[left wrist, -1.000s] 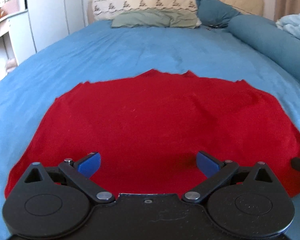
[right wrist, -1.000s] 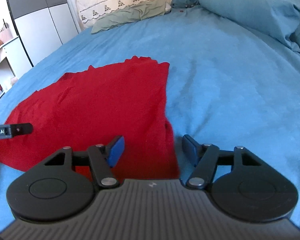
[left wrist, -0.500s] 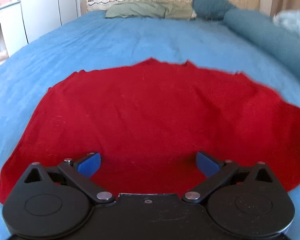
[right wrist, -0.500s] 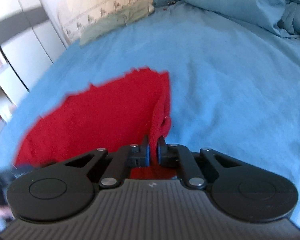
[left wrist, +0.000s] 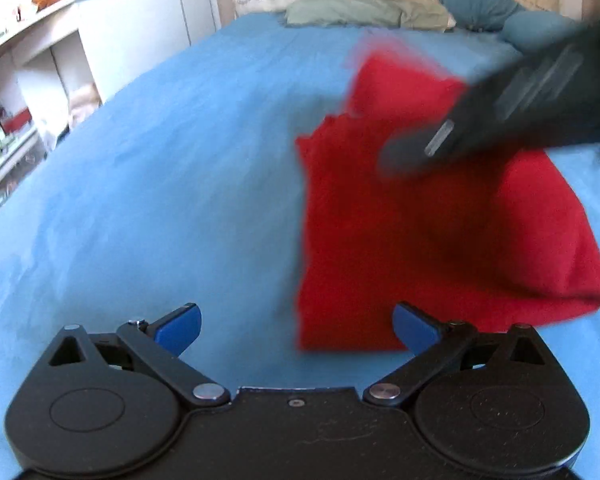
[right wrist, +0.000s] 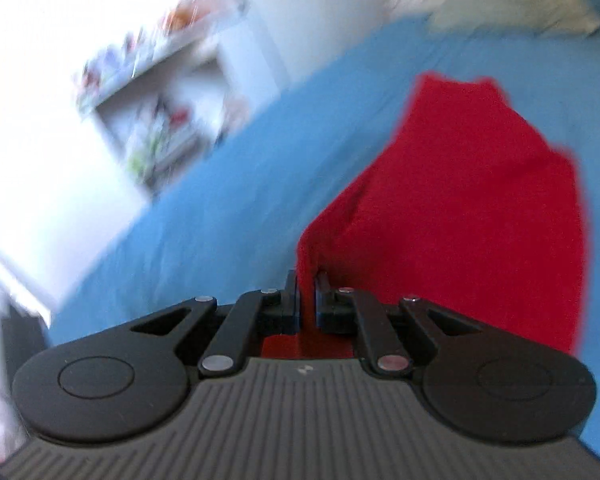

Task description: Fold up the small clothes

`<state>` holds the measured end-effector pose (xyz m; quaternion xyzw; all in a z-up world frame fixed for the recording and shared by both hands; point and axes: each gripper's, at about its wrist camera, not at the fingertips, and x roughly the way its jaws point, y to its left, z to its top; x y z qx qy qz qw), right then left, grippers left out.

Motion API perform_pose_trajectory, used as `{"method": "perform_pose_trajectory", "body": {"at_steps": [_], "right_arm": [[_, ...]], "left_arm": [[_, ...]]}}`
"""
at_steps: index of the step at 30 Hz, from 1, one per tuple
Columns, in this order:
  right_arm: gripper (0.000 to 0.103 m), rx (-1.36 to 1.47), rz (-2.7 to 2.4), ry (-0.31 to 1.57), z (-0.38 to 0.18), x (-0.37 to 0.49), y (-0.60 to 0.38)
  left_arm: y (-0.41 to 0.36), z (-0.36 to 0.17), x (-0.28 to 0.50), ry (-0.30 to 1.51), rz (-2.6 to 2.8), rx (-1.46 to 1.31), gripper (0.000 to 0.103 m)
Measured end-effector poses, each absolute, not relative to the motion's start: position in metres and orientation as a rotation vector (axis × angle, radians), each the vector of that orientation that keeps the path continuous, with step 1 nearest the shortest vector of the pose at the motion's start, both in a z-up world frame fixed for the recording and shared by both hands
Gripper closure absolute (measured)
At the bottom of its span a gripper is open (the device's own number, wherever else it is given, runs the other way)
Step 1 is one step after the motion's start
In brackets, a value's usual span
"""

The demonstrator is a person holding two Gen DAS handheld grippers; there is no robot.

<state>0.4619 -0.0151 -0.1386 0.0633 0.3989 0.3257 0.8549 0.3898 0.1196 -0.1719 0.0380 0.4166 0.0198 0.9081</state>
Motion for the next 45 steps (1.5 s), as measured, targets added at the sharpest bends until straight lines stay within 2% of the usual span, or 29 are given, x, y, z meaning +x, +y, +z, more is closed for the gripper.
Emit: {"method": "perform_pose_trajectory", "body": {"at_steps": [5, 7, 8, 9, 11, 12, 17, 19, 23, 29, 34, 40, 45], "right_arm": [[0.081, 0.128, 0.678, 0.879, -0.168, 0.465, 0.007], [0.075, 0.109, 0.701, 0.879, -0.166, 0.463, 0.008], [0.069, 0.115, 0.714, 0.88, -0.164, 0.462, 0.005], [0.047, 0.132, 0.732, 0.881, -0.161, 0.461, 0.002], [0.021, 0.178, 0.725, 0.834, -0.151, 0.453, -0.011], [0.019, 0.193, 0.717, 0.803, -0.145, 0.448, -0.019], [0.017, 0.219, 0.498, 0.65, -0.119, 0.416, -0.083], [0.01, 0.193, 0.394, 0.611, -0.122, 0.396, -0.105], [0.008, 0.08, 0.261, 0.592, -0.145, 0.35, -0.127], [0.01, -0.081, 0.189, 0.607, -0.188, 0.324, -0.119], [0.011, -0.05, 0.145, 0.619, -0.21, 0.335, -0.115], [0.011, 0.024, 0.009, 0.616, -0.205, 0.344, -0.147], [0.011, 0.026, 0.042, 0.643, -0.213, 0.344, -0.156]], "left_arm": [[0.133, -0.179, 0.387, 0.888, -0.044, 0.048, 0.0], [0.132, -0.18, 0.387, 0.889, -0.08, 0.056, 0.0], [0.131, -0.181, 0.388, 0.892, -0.094, 0.061, 0.0], [0.13, -0.181, 0.389, 0.895, -0.106, 0.068, 0.0], [0.129, -0.181, 0.388, 0.892, -0.126, 0.074, 0.0], [0.13, -0.179, 0.386, 0.889, -0.138, 0.069, 0.0], [0.14, -0.17, 0.382, 0.856, -0.166, -0.003, 0.0], [0.147, -0.165, 0.383, 0.838, -0.181, -0.088, 0.0], [0.157, -0.157, 0.388, 0.796, -0.19, -0.244, 0.0], [0.155, -0.15, 0.397, 0.766, -0.124, -0.305, 0.0], [0.152, -0.154, 0.402, 0.764, -0.064, -0.304, 0.0], [0.151, -0.155, 0.397, 0.756, 0.008, -0.209, 0.0], [0.139, -0.178, 0.405, 0.895, 0.051, -0.035, 0.0]]}}
